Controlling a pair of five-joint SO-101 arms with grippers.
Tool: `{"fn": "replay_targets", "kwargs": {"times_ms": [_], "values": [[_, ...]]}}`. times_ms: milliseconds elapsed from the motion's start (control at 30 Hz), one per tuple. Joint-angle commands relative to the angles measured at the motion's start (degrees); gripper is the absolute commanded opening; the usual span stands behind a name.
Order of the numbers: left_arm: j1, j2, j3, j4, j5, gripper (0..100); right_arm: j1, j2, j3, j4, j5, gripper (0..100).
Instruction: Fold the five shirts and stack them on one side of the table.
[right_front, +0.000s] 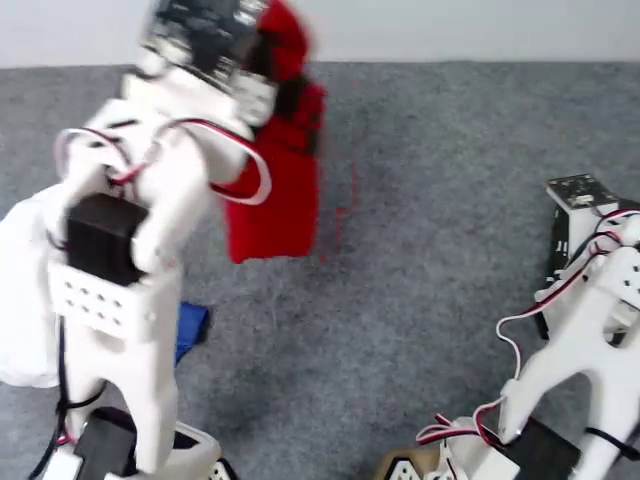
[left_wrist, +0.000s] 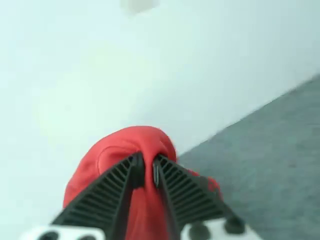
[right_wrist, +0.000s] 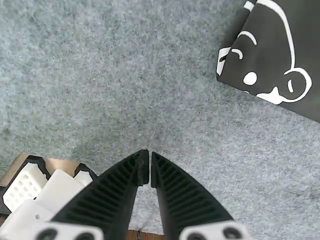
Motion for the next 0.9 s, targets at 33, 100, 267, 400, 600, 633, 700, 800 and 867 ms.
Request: {"fn": "replay_targets", "kwargs": {"times_ms": [33, 100, 267, 400, 600, 633, 700, 800, 867], "values": [[8.1, -1.7, -2.2, -1.8, -2.6, 1, -0.4, -1.9, -0.4, 2.2, -0.4, 0.9], [8.8, -1.6, -0.6, -0.6, -3.6, 1, -0.5, -1.9, -0.4, 2.2, -0.4, 0.9], [7.6, -1.7, 10.9, 6.2, -3.5, 1, -0.7, -1.9, -0.4, 2.2, -0.4, 0.9], [4.1, -1.8, 25.0, 10.2, -3.6, 1, -1.5, -1.9, -0.4, 2.2, -0.4, 0.9], [-6.4, -1.8, 43.9, 8.5, -4.2, 2, -7.7, -1.9, -0.4, 2.2, -1.3, 0.9], [-8.4, -1.8, 46.2, 8.1, -5.3, 2, -9.1, -1.9, -0.4, 2.2, -2.5, 0.9], [-12.1, -1.8, 49.8, 7.8, -8.2, 3, -12.4, -1.8, -0.4, 2.2, -4.5, 0.9], [-17.2, -2.2, 52.9, 8.3, -9.9, 10, -18.2, -1.7, -0.4, 2.1, -6.3, 0.9], [-20.1, -2.2, 52.8, 9.9, -10.2, 15, -22.4, -1.2, -0.4, 1.2, -8.2, 0.9]]}}
